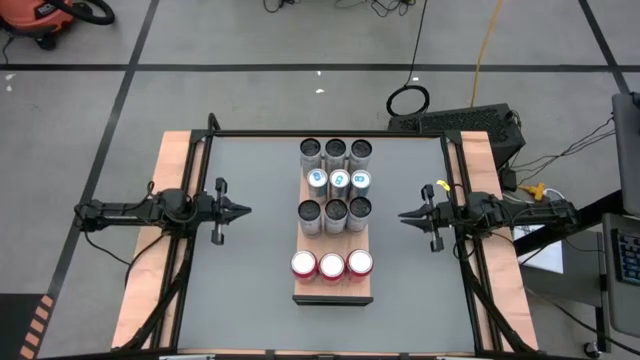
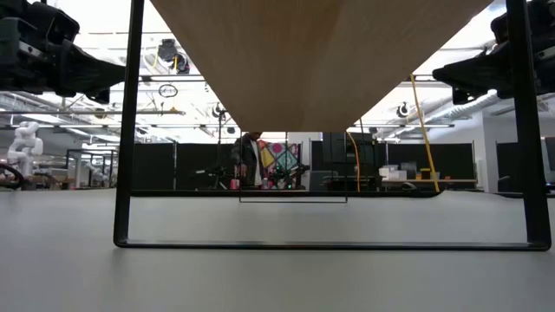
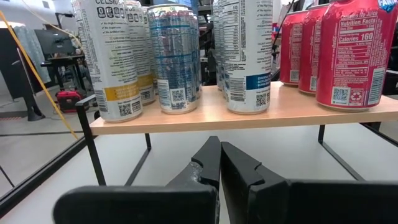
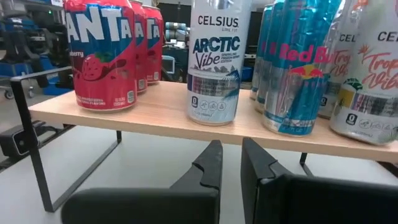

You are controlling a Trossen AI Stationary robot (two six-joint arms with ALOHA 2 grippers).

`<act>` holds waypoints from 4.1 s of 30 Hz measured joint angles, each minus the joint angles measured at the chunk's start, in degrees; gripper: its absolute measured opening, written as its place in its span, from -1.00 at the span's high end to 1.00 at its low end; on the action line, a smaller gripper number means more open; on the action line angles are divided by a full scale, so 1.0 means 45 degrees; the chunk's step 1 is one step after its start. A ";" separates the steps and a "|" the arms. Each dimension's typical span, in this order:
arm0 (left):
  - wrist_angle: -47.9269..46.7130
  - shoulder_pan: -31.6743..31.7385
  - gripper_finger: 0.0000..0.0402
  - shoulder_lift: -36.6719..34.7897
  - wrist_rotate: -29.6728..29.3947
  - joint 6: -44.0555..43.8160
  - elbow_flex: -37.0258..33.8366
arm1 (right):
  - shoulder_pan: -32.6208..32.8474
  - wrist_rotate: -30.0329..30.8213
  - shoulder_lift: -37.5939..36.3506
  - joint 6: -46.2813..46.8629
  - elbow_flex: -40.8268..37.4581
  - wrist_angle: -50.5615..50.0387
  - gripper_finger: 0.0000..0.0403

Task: Place canned beverage on shelf
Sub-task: Return to Home Position

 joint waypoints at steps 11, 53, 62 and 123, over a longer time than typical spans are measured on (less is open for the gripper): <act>0.0003 0.0000 0.93 0.0000 0.0000 -0.0017 -0.0003 | 0.0000 -0.0017 0.0000 -0.0170 -0.0010 0.0425 1.00; 0.0001 0.0000 0.93 0.0000 0.0000 -0.0005 -0.0003 | 0.0000 -0.0038 0.0000 -0.0170 -0.0010 0.0755 1.00; 0.0003 0.0000 0.93 0.0000 0.0000 -0.0010 -0.0004 | 0.0000 -0.0029 0.0000 -0.0170 -0.0010 0.0760 1.00; 0.0002 0.0000 0.93 -0.0001 0.0000 -0.0015 -0.0004 | 0.0005 -0.0027 0.0005 -0.0170 -0.0010 0.0765 1.00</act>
